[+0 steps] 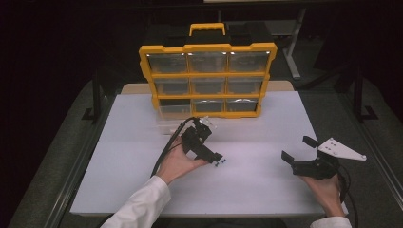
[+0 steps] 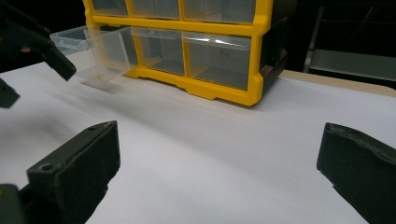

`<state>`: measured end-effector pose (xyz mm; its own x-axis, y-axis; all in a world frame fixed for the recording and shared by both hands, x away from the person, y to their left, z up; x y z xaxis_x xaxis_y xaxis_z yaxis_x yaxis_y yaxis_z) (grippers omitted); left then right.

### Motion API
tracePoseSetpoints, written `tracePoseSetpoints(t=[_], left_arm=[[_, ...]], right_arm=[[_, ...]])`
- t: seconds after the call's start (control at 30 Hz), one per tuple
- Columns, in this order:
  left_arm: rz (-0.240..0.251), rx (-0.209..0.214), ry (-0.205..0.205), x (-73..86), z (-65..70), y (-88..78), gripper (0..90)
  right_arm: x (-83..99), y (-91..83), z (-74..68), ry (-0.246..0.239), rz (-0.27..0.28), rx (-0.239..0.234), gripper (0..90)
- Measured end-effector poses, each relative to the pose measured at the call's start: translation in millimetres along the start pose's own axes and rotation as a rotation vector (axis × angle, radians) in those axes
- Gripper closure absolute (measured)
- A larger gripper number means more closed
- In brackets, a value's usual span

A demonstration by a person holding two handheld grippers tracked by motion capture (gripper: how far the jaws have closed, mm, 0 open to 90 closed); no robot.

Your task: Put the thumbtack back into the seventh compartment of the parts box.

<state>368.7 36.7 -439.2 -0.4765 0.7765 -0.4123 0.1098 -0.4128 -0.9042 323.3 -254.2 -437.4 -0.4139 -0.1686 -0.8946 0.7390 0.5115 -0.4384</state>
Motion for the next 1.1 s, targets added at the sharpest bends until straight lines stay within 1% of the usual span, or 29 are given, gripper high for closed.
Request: tracePoseSetpoints(t=[0.03, 0.1, 0.17, 0.27, 0.3, 0.43, 0.53, 0.6, 0.63, 0.67, 0.7, 0.73, 0.8, 0.83, 0.9, 0.93, 0.97, 1.03, 1.1], left_arm=[[-0.010, 0.004, 0.000, 0.9, 1.2, 3.5, 7.0], [-0.021, 0.028, 0.000, 2.5, 2.8, 9.0, 8.2], [-0.020, 0.056, -0.002, 3.7, 5.2, 13.7, 14.0], [-0.027, 0.054, -0.003, 5.1, 6.7, 18.7, 14.0], [-0.042, 0.045, 0.003, 6.7, 8.1, 23.2, 14.1], [-0.050, 0.039, -0.001, 9.3, 8.7, 30.2, 14.9], [-0.048, 0.042, -0.008, 10.1, 7.7, 32.9, 20.3], [-0.065, 0.043, -0.008, 11.9, 7.0, 37.4, 25.8], [-0.065, 0.043, -0.008, 11.9, 7.0, 37.4, 27.9], [-0.082, 0.034, -0.007, 12.7, 7.5, 40.9, 29.5], [-0.082, 0.034, -0.007, 12.7, 7.5, 40.9, 30.9], [-0.090, 0.026, -0.006, 13.0, 7.2, 42.5, 30.9], [-0.103, -0.003, -0.007, 14.0, 5.8, 46.2, 33.7], [-0.103, -0.003, -0.007, 14.0, 5.8, 46.2, 34.6], [-0.124, -0.021, -0.006, 16.1, 5.8, 50.0, 37.8], [-0.124, -0.021, -0.006, 16.1, 5.8, 50.0, 40.5], [-0.122, -0.042, 0.000, 16.7, 6.1, 50.7, 42.1], [-0.125, -0.061, 0.006, 17.1, 6.0, 50.0, 46.9], [-0.131, -0.081, 0.020, 17.4, 6.6, 49.7, 53.8]], right_arm=[[0.0, 0.0, 0.0, 0.000, -0.001, -0.002, 0.0], [0.3, 0.1, 0.2, -0.001, -0.004, -0.005, 0.0], [0.4, 0.2, 0.4, -0.001, -0.005, -0.006, 0.0], [0.4, 0.0, 0.4, -0.001, -0.005, -0.005, 0.0], [0.3, -0.1, 0.1, -0.001, -0.005, -0.006, 0.0], [0.1, -0.3, 0.1, -0.001, -0.005, -0.005, 0.0], [0.3, -0.1, 0.4, -0.002, -0.007, -0.004, 0.0], [0.4, 0.1, 0.7, -0.003, -0.009, -0.002, 0.0], [0.4, 0.1, 0.7, -0.003, -0.009, -0.002, 0.0], [0.3, 0.0, 1.1, -0.002, -0.009, -0.001, 0.0], [0.3, 0.0, 1.1, -0.002, -0.009, -0.001, 0.0], [0.1, -0.2, 1.3, -0.003, -0.007, 0.001, 0.0], [-0.2, -0.7, 1.1, -0.001, -0.006, 0.002, 0.0], [-0.2, -0.7, 1.1, -0.001, -0.006, 0.002, 0.0], [-0.2, -0.5, 1.2, -0.002, -0.006, 0.002, 0.0], [-0.2, -0.4, 1.4, -0.002, -0.006, 0.003, 0.0], [-0.1, -0.3, 1.4, -0.003, -0.007, 0.004, 0.0], [-0.1, -0.3, 1.5, -0.003, -0.007, 0.005, 0.0], [-0.2, -0.3, 1.5, -0.003, -0.007, 0.005, 0.0]])
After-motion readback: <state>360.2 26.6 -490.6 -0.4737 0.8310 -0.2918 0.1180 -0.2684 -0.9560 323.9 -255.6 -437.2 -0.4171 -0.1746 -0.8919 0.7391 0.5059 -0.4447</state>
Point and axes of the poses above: each handheld gripper's, and its own axes: y roughly forward along the jaws, x roughly out of its underside, z roughly to its right, the point moved 7 cm from there along y, roughly forward along the jaws, and after that the axes turned 10 degrees about -z, right-handed, at the moved point
